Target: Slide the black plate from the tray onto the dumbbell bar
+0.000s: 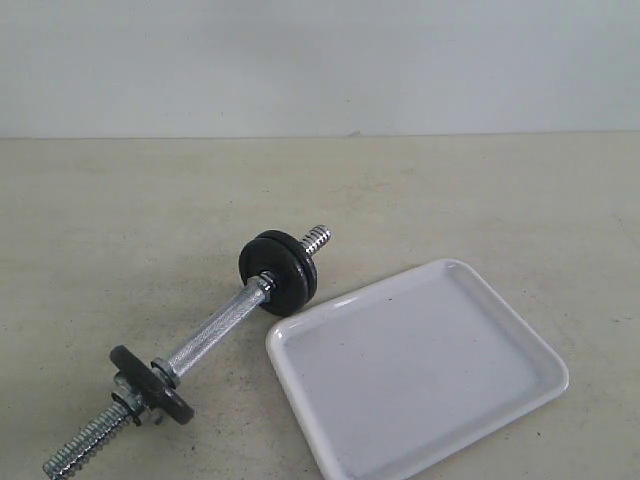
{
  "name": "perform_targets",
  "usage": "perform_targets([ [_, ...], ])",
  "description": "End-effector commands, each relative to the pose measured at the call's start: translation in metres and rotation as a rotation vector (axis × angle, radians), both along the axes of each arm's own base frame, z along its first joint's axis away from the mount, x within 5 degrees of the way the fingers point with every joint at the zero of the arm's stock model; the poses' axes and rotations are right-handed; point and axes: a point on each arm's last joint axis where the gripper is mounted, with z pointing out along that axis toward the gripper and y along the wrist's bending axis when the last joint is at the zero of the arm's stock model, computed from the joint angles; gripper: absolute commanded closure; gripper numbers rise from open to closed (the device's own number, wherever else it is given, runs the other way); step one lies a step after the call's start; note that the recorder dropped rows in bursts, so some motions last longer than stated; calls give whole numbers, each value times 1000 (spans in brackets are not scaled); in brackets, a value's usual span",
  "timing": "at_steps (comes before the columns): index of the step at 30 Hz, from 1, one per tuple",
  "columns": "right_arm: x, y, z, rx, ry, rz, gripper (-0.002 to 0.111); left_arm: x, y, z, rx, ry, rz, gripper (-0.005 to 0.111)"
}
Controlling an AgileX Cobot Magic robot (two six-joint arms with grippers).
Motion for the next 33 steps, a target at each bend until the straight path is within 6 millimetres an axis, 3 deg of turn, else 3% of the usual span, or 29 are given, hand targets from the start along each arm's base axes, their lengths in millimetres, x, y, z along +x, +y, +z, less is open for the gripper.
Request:
perform_targets([
  [1,0,-1,0,-3,-5,-10,108,-2,4,2,5,-33,52,93],
  [11,0,-1,0,-2,-5,-10,108,-1,3,0,-2,-19,38,93],
  [18,0,-1,0,-2,-5,-10,108,2,-7,-10,273,142,-30,93],
  [25,0,-1,0,-2,-5,-10,108,2,-13,-11,353,144,-88,93],
  [28,0,-1,0,-2,-5,-10,108,2,-15,-10,493,144,-76,93],
  [33,0,-1,0,-2,-5,-10,108,2,-15,-10,502,141,-83,93],
])
